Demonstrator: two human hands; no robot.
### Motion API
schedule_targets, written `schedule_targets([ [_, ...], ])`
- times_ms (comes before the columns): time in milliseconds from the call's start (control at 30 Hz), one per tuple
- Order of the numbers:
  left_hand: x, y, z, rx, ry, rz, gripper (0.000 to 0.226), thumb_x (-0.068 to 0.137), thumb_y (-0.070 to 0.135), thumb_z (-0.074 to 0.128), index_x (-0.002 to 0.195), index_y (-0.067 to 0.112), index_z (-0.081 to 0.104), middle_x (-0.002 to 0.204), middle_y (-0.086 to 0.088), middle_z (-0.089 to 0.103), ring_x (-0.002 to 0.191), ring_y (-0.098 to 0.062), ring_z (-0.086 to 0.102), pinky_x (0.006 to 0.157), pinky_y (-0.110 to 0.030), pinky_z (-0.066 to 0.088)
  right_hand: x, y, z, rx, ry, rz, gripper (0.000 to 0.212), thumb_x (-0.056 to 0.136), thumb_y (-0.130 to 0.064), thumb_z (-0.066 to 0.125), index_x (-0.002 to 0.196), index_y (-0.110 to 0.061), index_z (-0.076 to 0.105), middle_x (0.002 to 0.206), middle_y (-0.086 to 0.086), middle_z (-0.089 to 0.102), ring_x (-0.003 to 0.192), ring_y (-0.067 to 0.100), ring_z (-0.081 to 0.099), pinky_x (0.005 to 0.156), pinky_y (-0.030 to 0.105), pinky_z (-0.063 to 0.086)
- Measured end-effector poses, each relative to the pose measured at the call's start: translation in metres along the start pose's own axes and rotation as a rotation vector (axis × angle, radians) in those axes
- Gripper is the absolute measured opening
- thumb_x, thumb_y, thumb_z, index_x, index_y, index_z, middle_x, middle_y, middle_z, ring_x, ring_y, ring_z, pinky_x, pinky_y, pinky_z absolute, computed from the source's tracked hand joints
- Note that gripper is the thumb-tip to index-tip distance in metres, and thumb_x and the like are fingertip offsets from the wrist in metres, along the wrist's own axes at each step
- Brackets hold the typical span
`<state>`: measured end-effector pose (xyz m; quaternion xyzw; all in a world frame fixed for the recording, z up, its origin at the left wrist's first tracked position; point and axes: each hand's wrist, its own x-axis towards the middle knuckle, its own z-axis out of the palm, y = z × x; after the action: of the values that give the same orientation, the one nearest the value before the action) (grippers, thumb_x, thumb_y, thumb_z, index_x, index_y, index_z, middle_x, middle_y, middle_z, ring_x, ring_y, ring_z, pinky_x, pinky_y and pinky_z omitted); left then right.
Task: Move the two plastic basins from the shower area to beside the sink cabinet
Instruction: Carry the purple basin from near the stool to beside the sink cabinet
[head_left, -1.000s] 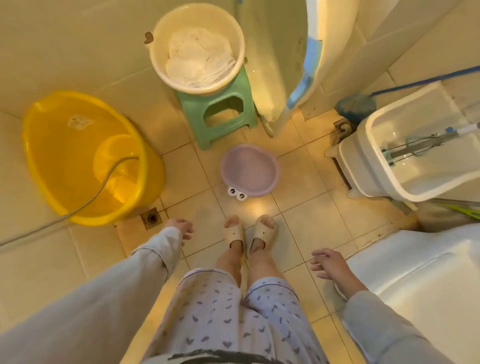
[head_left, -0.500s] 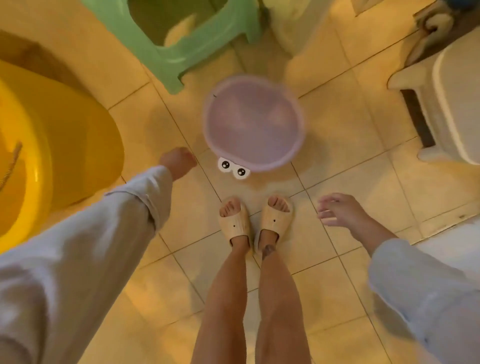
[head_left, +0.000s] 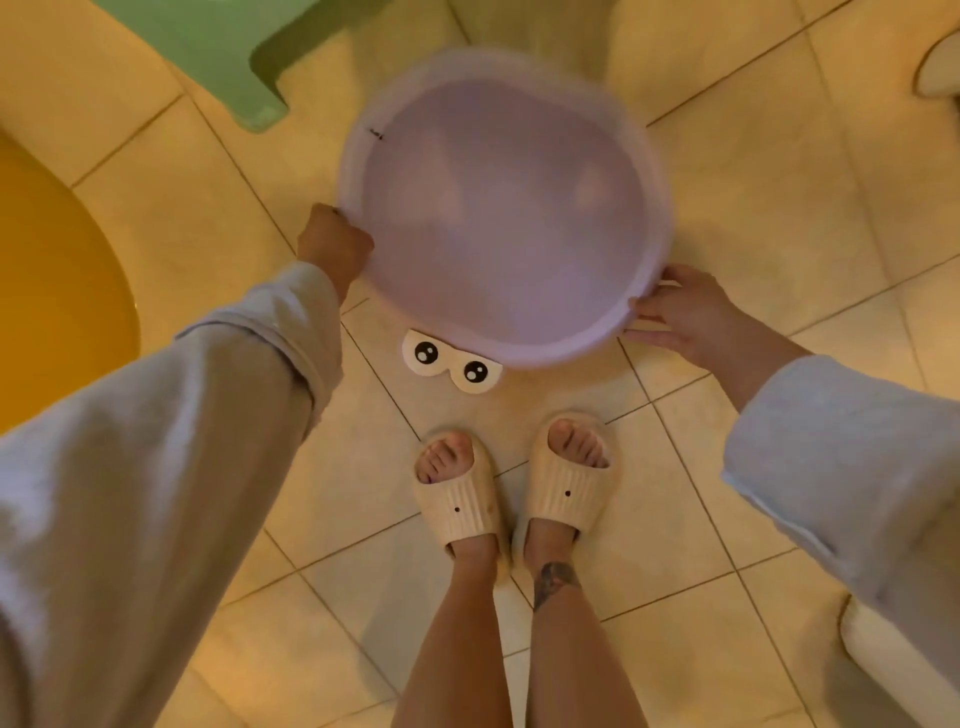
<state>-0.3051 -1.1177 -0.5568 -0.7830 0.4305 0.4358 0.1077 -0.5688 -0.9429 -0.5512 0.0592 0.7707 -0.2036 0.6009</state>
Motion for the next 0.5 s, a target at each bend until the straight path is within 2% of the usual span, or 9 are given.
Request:
schedule_targets([
  [100, -0.036, -0.008, -0.023, 0.024, -0.079, -0.064, 0.041, 0.086, -0.001, 0.048, 0.127, -0.004, 0.051, 0.133, -0.022, 0.055, 0.119, -0.037, 0.055, 0.085, -0.04, 0.052, -0.035, -0.001, -0.012, -0.01, -0.002, 0.058, 0.052, 0.083, 0.014, 0.055, 0.131, -0.003, 0.046, 0.126, 0.017, 0.059, 0.109, 0.03, 0.059, 0.085, 0.044, 0.052],
  [200, -0.101, -0.014, -0.059, 0.062, -0.154, -0.088, 0.039, 0.084, -0.001, 0.048, 0.122, -0.008, 0.055, 0.125, -0.026, 0.06, 0.108, -0.035, 0.06, 0.087, -0.045, 0.051, -0.099, -0.003, -0.03, -0.067, 0.004, 0.067, 0.053, 0.083, 0.014, 0.055, 0.132, -0.004, 0.046, 0.124, 0.015, 0.059, 0.109, 0.029, 0.058, 0.083, 0.041, 0.051],
  [267, -0.152, -0.019, -0.089, 0.046, -0.175, -0.117, 0.038, 0.082, -0.004, 0.048, 0.118, -0.01, 0.057, 0.11, -0.024, 0.063, 0.094, -0.027, 0.057, 0.076, -0.042, 0.053, -0.151, -0.006, -0.044, -0.092, -0.014, 0.071, 0.052, 0.084, 0.012, 0.055, 0.132, -0.005, 0.046, 0.115, 0.011, 0.059, 0.103, 0.024, 0.057, 0.084, 0.039, 0.05],
  [333, -0.201, -0.021, -0.117, 0.004, -0.207, -0.147, 0.032, 0.081, -0.006, 0.048, 0.11, -0.01, 0.059, 0.094, -0.018, 0.059, 0.088, -0.024, 0.053, 0.065, -0.035, 0.049, -0.205, -0.01, -0.061, -0.103, -0.049, 0.07, 0.05, 0.084, 0.01, 0.057, 0.131, -0.005, 0.048, 0.11, 0.008, 0.059, 0.101, 0.022, 0.056, 0.086, 0.037, 0.048],
  [433, -0.279, -0.014, -0.156, -0.082, -0.214, -0.176, 0.014, 0.081, -0.008, 0.046, 0.086, 0.0, 0.057, 0.085, -0.014, 0.056, 0.09, -0.026, 0.052, 0.069, -0.038, 0.051, -0.293, -0.016, -0.092, -0.108, -0.065, 0.051, 0.047, 0.085, 0.007, 0.058, 0.13, -0.006, 0.049, 0.11, 0.006, 0.06, 0.102, 0.02, 0.056, 0.087, 0.035, 0.047],
  [500, -0.326, -0.008, -0.177, -0.148, -0.214, -0.183, 0.015, 0.082, -0.008, 0.046, 0.089, 0.003, 0.054, 0.093, -0.014, 0.057, 0.092, -0.026, 0.054, 0.084, -0.043, 0.052, -0.349, -0.018, -0.112, -0.09, -0.043, 0.032, 0.047, 0.085, 0.006, 0.057, 0.13, -0.007, 0.049, 0.111, 0.008, 0.06, 0.102, 0.021, 0.056, 0.086, 0.036, 0.047],
])
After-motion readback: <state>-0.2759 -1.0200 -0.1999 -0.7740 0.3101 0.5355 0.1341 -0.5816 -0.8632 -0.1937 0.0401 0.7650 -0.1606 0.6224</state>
